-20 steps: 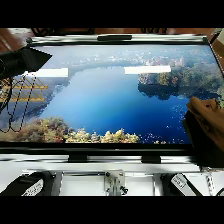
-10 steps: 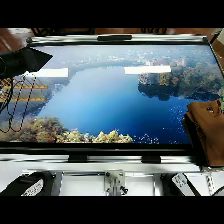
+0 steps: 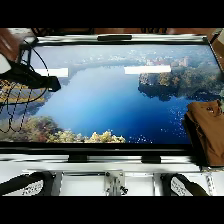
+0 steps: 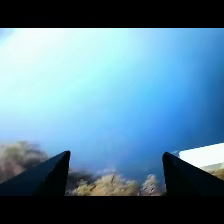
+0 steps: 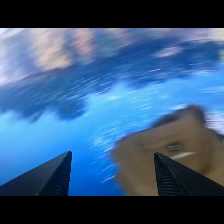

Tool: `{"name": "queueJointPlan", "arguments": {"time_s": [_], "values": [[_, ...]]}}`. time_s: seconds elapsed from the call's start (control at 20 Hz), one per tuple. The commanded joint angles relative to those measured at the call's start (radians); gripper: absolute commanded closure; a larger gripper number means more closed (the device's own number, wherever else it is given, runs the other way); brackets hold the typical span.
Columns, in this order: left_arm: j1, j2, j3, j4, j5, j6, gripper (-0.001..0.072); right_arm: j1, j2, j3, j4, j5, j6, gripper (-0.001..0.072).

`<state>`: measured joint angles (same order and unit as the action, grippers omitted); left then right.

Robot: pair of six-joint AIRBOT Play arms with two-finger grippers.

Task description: Fold the shirts.

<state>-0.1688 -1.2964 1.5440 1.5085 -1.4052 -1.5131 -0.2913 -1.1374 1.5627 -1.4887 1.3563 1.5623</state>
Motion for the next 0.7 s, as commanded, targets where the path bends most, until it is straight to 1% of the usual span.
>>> {"name": "queueJointPlan", "arguments": {"time_s": [0.0,0.05,0.15,0.25,0.35,0.65], "values": [[-0.018,-0.063,-0.010,0.141,-0.139,-0.063,-0.0013,0.312,-0.151,0.029,-0.001,0.219,0.060,0.0092],[-0.018,-0.056,-0.034,0.141,-0.128,-0.063,-0.0013,0.357,-0.195,0.029,-0.016,0.247,0.072,0.0092],[-0.018,-0.014,-0.124,0.140,-0.089,-0.076,-0.0013,0.402,-0.246,0.029,-0.033,0.254,0.138,0.0092],[-0.018,0.074,-0.279,0.137,0.003,-0.086,-0.0013,0.422,-0.262,0.029,-0.061,0.248,0.139,0.0092],[-0.018,0.142,-0.381,0.137,0.072,-0.085,-0.0013,0.425,-0.261,0.030,-0.053,0.249,0.139,0.0092],[-0.018,0.148,-0.399,0.137,0.141,-0.086,-0.0013,0.425,-0.261,0.030,-0.050,0.248,0.139,0.0092]]}}
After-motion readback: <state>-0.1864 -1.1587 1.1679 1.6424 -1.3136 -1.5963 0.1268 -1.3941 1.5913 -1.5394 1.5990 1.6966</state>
